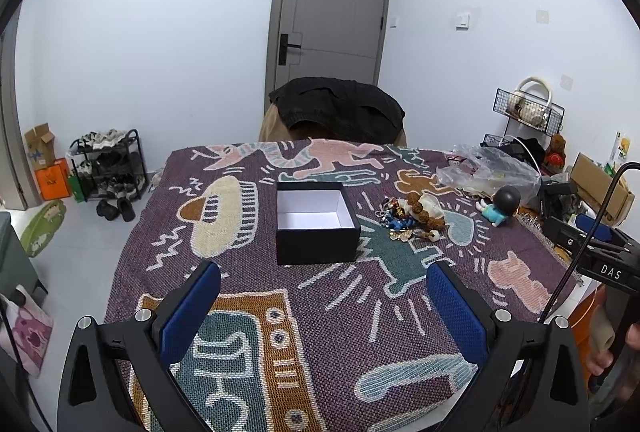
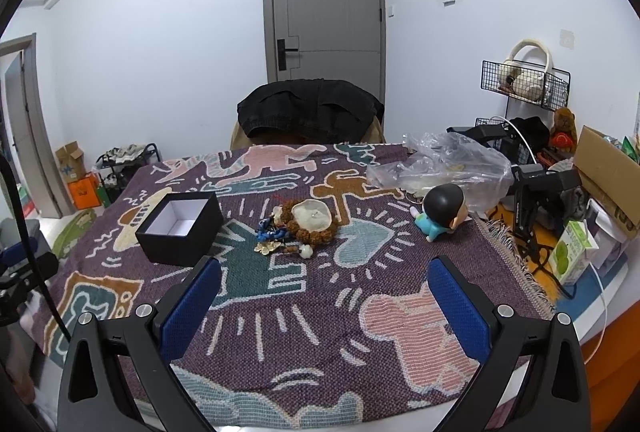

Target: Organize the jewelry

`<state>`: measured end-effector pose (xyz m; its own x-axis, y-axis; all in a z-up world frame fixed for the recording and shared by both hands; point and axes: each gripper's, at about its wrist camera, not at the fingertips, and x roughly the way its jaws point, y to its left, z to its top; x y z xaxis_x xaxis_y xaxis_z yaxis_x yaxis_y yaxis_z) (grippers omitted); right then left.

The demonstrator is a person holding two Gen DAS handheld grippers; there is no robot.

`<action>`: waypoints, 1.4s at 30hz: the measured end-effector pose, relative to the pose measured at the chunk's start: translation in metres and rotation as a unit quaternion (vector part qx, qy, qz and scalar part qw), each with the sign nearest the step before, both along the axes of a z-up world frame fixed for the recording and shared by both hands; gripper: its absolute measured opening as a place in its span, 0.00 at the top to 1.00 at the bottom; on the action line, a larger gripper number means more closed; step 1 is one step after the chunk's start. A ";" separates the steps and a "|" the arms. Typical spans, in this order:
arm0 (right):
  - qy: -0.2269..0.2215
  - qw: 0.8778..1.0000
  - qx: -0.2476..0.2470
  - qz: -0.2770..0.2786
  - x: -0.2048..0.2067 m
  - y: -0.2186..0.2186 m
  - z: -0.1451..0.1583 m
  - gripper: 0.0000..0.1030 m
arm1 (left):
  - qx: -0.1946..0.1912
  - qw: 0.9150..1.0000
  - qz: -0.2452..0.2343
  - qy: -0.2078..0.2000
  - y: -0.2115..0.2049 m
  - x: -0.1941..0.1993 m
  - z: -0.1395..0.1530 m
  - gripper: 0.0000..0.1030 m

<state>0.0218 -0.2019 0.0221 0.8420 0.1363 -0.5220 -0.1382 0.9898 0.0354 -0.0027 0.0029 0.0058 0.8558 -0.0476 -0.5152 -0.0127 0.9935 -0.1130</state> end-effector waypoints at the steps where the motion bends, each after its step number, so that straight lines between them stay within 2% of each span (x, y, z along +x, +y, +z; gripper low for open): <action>1: 0.001 1.000 0.000 0.001 0.000 0.000 0.000 0.00 | -0.001 1.000 0.000 0.001 0.000 0.001 0.000 0.00; 6: 0.010 1.000 0.008 0.004 0.004 -0.001 0.000 0.00 | -0.012 1.000 -0.005 0.007 0.002 0.006 -0.002 0.00; 11: 0.046 0.999 0.020 0.002 0.020 -0.006 -0.001 0.00 | -0.029 0.999 -0.021 0.022 0.002 0.022 0.000 0.00; 18: 0.069 0.996 0.057 -0.011 0.039 -0.022 0.002 0.00 | -0.039 0.998 -0.049 0.032 -0.008 0.047 0.006 0.01; 22: 0.081 0.992 0.092 -0.017 0.053 -0.033 0.001 0.01 | -0.050 0.995 -0.072 0.041 -0.016 0.065 0.009 0.09; 25: 0.089 0.989 0.115 -0.020 0.064 -0.039 -0.002 0.10 | -0.053 0.994 -0.084 0.049 -0.024 0.078 0.010 0.16; 29: 0.104 0.984 0.142 -0.022 0.079 -0.046 -0.009 0.20 | -0.058 0.991 -0.101 0.063 -0.037 0.098 0.008 0.21; 37: 0.122 0.975 0.183 -0.045 0.098 -0.067 -0.028 0.27 | -0.064 0.984 -0.131 0.106 -0.063 0.144 -0.004 0.36; 42: 0.135 0.966 0.215 -0.052 0.113 -0.080 -0.043 0.36 | -0.065 0.980 -0.139 0.130 -0.078 0.168 -0.015 0.43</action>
